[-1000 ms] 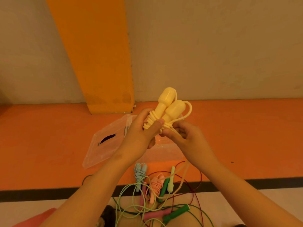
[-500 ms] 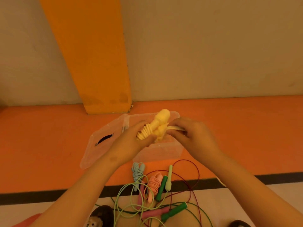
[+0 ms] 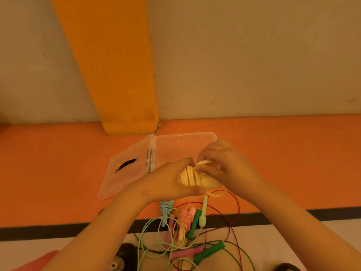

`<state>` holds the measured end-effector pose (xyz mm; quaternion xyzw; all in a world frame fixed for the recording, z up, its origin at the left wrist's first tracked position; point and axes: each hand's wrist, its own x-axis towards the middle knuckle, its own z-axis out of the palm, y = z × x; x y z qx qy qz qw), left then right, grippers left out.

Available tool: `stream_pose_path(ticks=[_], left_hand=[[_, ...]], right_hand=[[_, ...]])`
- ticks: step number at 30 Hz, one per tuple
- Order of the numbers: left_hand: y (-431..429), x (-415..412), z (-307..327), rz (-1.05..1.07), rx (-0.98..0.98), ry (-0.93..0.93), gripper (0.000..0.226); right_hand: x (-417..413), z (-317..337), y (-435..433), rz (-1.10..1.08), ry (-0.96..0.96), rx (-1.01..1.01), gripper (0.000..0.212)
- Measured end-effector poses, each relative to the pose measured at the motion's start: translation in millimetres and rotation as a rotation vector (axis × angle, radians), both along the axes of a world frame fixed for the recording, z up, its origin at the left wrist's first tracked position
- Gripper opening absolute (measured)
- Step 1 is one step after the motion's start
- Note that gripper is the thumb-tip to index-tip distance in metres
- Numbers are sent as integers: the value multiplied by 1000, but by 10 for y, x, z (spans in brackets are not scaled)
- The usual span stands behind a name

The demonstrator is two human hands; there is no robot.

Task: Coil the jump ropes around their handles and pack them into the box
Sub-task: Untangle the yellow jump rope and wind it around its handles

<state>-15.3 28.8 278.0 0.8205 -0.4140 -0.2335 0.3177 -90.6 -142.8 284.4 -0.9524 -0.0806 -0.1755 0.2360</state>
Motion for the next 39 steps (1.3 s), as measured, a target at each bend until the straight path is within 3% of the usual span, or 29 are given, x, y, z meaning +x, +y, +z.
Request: stream_pose_path(ticks=[4,7,9,12,17,20,29,32,39], left_hand=[[-8,-50,-62,23,-3,-80,47],[6,-54,-79,39,46,-160,38],[20,-52,-55,20,14,-68,35],[29,-58,19,1,-94,151,22],[64,-38,160,-57,-213,366,9],[86,-14,178,-62,-289,409,4],[100,98,180,-106,-422,664,40],[85,85,195,-151,-415,704,30],[95,82,219,-168,-459,709,31]], right_hand=[[-8,15,38,-10,8,-32,40],[-15,1,39,-27,55,109,17],[-26,16,35,-41,66,205,26],[-32,49,-2,-14,8,185,33],[-119,181,-51,91,201,544,21],[-141,176,-47,116,236,639,43],[-151,183,-74,159,237,890,92],[-134,156,-88,163,257,913,95],[-192,179,-53,229,356,889,109]])
